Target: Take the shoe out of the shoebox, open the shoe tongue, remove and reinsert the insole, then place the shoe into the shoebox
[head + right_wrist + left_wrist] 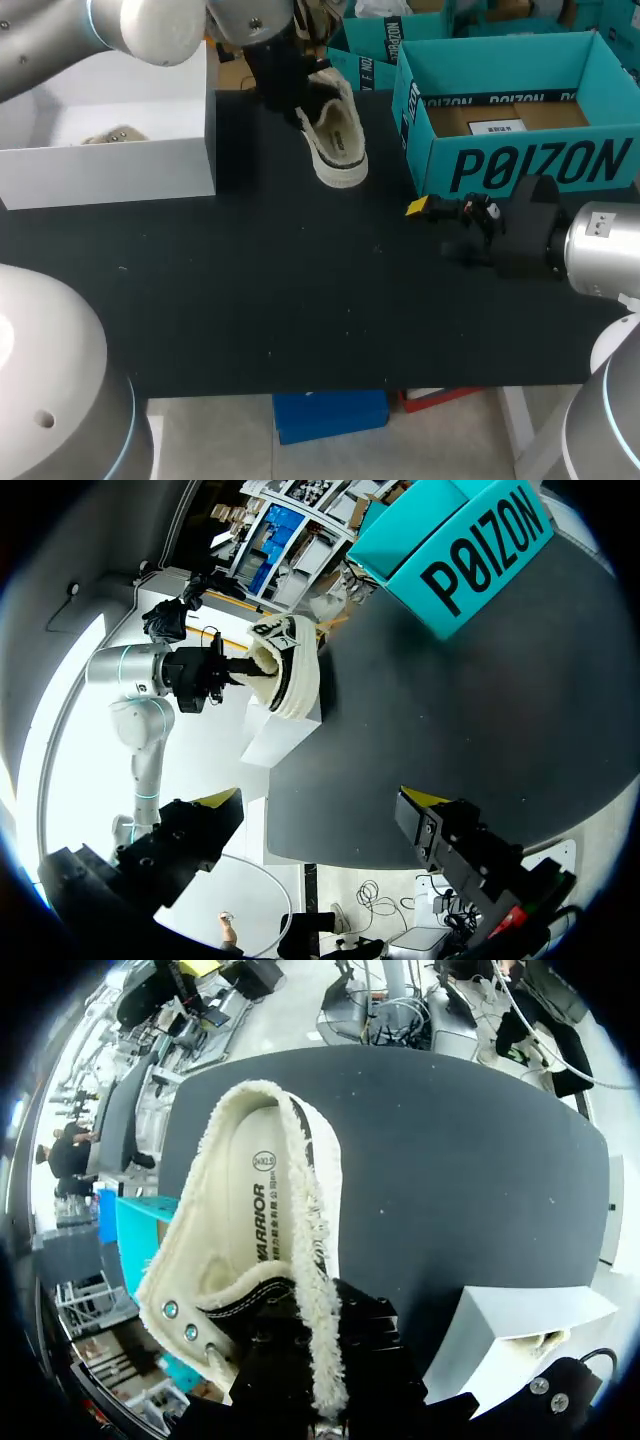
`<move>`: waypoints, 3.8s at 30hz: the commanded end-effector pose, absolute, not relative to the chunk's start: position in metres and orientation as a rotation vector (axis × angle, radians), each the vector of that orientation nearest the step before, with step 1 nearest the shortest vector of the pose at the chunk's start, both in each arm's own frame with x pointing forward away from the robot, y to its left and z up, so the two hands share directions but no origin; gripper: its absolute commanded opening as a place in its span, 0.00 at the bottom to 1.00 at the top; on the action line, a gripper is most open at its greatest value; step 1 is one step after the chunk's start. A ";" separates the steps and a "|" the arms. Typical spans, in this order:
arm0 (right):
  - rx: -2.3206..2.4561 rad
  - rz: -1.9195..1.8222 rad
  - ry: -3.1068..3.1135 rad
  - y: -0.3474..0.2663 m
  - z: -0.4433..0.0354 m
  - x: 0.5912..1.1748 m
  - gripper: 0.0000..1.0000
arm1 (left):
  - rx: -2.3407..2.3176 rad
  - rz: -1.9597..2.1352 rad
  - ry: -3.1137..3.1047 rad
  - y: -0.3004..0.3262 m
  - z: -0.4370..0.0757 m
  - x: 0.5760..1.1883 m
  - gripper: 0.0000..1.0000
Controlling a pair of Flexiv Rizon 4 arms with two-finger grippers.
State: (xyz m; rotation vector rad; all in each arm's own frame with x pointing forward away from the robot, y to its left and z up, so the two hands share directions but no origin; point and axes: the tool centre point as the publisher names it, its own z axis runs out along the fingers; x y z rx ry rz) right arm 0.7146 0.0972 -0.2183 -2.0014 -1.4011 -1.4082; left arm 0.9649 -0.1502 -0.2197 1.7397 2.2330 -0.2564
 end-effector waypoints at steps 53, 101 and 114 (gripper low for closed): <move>-2.001 -1.408 -1.401 0.097 -0.218 0.714 1.00 | 0.160 -0.076 2.765 0.172 -0.241 1.099 0.00; -2.001 -1.408 -1.401 0.097 -0.218 0.714 1.00 | 0.107 -0.015 2.785 0.208 -0.274 1.123 0.00; -2.001 -1.408 -1.401 0.097 -0.218 0.714 1.00 | 0.084 0.003 2.808 0.217 -0.295 1.144 0.00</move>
